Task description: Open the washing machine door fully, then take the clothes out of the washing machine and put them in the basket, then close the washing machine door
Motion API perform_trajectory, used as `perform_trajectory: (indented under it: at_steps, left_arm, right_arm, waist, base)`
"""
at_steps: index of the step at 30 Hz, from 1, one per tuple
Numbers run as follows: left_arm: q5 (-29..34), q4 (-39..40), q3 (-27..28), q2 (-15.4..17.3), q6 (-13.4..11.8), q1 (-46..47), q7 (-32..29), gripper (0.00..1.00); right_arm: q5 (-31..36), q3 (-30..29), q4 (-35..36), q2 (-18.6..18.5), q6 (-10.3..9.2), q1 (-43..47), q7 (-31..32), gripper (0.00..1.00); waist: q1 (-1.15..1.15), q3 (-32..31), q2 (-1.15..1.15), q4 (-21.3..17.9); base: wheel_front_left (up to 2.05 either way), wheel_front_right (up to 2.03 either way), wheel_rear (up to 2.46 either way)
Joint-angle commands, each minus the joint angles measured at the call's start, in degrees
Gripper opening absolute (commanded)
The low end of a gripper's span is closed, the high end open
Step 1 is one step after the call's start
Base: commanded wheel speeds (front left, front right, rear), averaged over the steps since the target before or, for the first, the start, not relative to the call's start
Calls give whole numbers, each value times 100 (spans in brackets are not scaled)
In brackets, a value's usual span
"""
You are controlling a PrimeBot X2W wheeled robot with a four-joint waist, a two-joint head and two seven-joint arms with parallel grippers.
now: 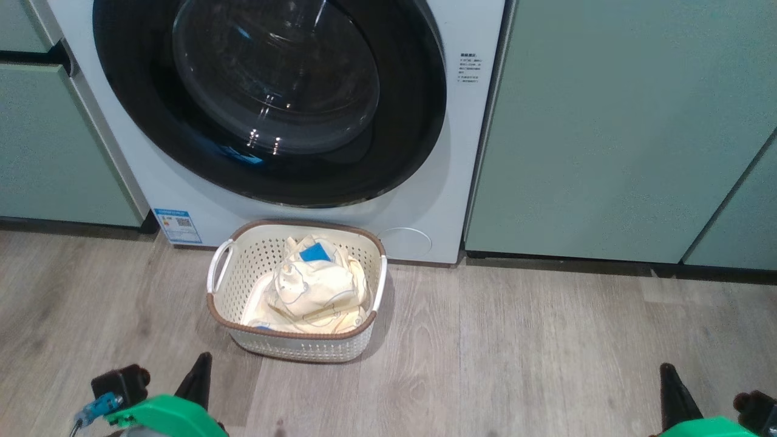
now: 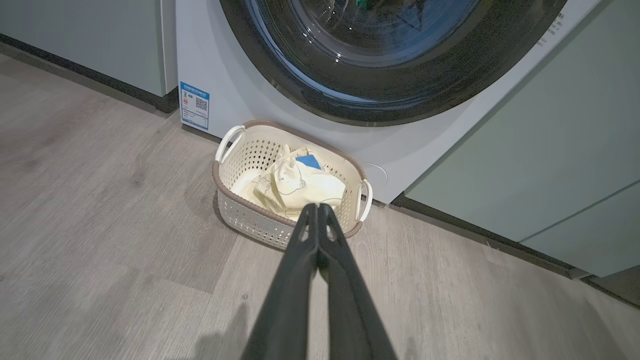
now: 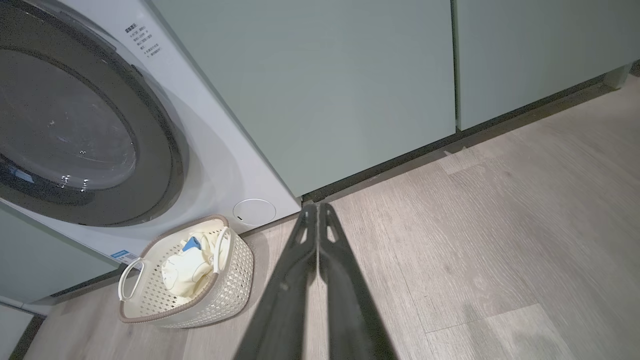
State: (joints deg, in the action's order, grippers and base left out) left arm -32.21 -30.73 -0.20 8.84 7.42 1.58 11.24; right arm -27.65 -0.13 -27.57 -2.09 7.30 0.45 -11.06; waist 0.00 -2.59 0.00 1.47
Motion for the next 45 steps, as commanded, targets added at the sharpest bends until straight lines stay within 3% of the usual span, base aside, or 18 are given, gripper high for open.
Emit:
perform_trajectory:
  at_steps: [1, 45]
  left_arm:
    - [-185, 217, 107, 66, 2, 301, -57, 0]
    - [-2634, 830, 346, -213, 4, 368, -781, 0]
  right_arm:
    - [-207, -49, 232, -51, 3, -353, 43, 0]
    - [-2840, -297, 706, -63, 10, -483, 764, 0]
  waist:
    - [0, 6, 0, -3]
    - [0, 120, 0, -64]
  base:
    - [0, 0, 0]
    - [0, 0, 0]
